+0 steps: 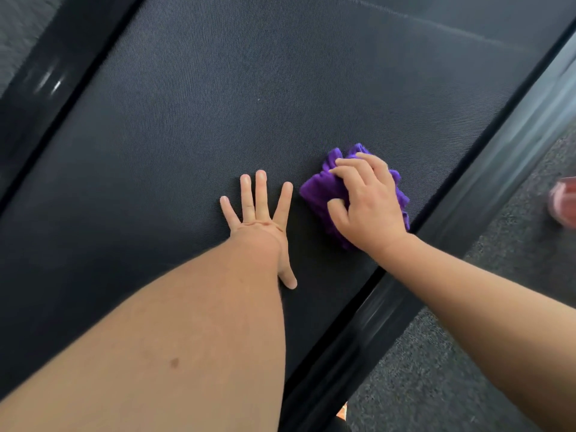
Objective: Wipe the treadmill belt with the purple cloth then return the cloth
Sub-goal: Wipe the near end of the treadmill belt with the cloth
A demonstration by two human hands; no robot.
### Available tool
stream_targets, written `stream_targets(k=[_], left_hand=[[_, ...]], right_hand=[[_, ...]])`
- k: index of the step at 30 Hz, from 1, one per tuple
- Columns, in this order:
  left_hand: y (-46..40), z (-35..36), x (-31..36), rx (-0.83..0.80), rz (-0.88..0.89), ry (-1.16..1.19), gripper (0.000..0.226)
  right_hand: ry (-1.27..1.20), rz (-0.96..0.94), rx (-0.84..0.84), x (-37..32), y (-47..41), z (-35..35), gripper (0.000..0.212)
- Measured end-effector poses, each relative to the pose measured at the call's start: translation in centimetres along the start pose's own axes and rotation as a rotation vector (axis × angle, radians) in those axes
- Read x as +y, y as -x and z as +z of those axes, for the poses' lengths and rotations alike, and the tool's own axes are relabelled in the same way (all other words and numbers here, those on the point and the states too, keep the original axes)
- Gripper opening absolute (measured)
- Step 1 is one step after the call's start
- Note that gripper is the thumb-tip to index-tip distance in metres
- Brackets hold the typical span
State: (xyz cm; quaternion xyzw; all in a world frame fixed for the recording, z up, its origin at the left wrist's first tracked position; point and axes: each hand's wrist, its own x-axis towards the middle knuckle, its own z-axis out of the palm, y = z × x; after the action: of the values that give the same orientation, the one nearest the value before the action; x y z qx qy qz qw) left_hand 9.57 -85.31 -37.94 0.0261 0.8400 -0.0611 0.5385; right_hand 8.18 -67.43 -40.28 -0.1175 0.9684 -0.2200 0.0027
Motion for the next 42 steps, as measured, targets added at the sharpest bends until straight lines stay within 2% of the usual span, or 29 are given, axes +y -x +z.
stream_targets(k=[3,9,16,18,21,24,27,30,35,39,42], left_hand=[[-0.2,0.2,-0.2,0.015,0.017,0.007,0.172],[-0.3,0.4,-0.1,0.021,0.027,0.033,0.172],[-0.4,1.7,-1.6,0.155,0.163,0.091,0.170],[-0.3,2.3,-2.9,0.238,0.247,0.096,0.160],[-0.8,2.4,-5.7,0.462,0.332,0.111,0.119],[-2.2,0.5,-9.2,0.704,0.224,0.187,0.087],[-4.2,-0.7,-12.5,0.848,0.059,0.212,0.078],[-5.6,0.3,-13.6,0.855,-0.031,0.278,0.077],[-6.6,1.6,-13.1,0.946,-0.040,0.305,0.074],[-6.6,1.7,-13.4,0.957,-0.016,0.312,0.074],[-6.5,1.7,-13.4,0.952,-0.012,0.320,0.073]], right_hand=[[-0.032,0.069,0.029,0.0,0.7,0.1,0.040],[-0.040,0.339,0.132,-2.9,-1.1,1.4,0.039],[0.124,0.227,0.026,-1.9,-0.5,1.7,0.051],[0.131,0.234,0.017,-2.0,-0.5,1.8,0.052],[0.130,0.244,0.035,-2.0,-0.5,1.9,0.053],[0.130,0.250,0.041,-2.0,-0.6,2.0,0.053],[0.130,0.252,0.054,-2.0,-0.5,2.1,0.052],[0.127,0.254,0.063,-1.9,-0.5,2.2,0.052],[0.074,0.273,0.143,-2.0,-0.7,2.6,0.048],[-0.015,0.389,0.254,-3.1,-3.0,3.2,0.047],[-0.075,0.512,0.296,-4.9,-8.6,3.7,0.043]])
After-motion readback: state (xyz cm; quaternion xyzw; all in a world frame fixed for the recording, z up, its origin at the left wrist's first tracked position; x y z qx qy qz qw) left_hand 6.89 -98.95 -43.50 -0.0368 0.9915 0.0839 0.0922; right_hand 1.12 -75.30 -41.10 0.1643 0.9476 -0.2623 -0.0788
